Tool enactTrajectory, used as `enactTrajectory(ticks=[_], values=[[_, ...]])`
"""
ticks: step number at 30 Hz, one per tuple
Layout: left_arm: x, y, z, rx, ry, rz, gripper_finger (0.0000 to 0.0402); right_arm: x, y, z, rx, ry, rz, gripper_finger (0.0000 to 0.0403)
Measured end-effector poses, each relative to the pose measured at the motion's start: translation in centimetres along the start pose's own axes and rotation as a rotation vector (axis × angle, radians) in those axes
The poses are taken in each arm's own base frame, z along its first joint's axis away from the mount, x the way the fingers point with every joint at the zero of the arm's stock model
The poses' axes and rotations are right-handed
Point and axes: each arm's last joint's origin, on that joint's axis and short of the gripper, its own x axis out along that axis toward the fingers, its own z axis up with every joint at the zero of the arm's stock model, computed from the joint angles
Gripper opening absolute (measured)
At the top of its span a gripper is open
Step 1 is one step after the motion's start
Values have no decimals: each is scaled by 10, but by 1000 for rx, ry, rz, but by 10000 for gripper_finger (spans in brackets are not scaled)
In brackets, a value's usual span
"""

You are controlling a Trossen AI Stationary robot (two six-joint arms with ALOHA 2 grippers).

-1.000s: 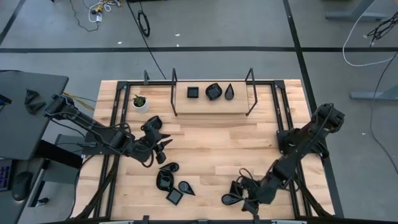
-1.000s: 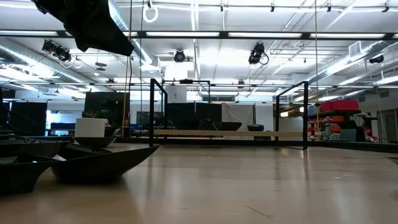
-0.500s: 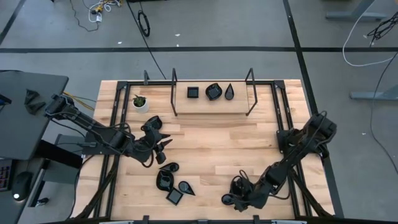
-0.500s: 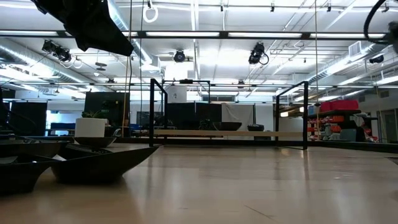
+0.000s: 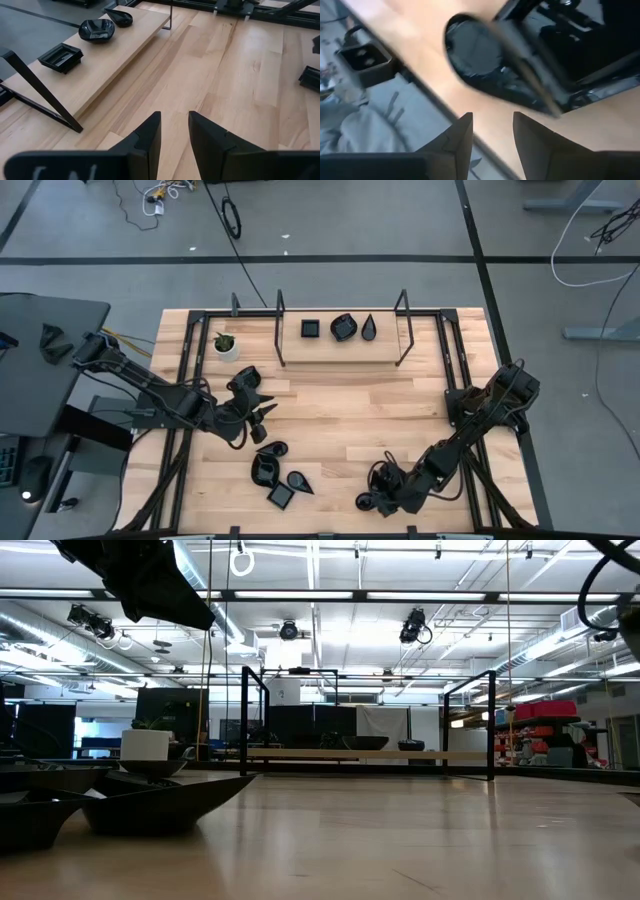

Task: Pick & Place Mini shaped plates
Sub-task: Stack the black teardrop shaped bowl on top of the other black teardrop shape bowl on the shelf

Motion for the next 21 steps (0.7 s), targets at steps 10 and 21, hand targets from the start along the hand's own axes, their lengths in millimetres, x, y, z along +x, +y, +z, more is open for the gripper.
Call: enactTrajectory(ticks=[10,21], values=[[0,0,0,0,0,0,106,0,2,25,-62,-171,-8,143],[0,0,0,1,0,0,106,-3,11,41,-235,-199,21,114]])
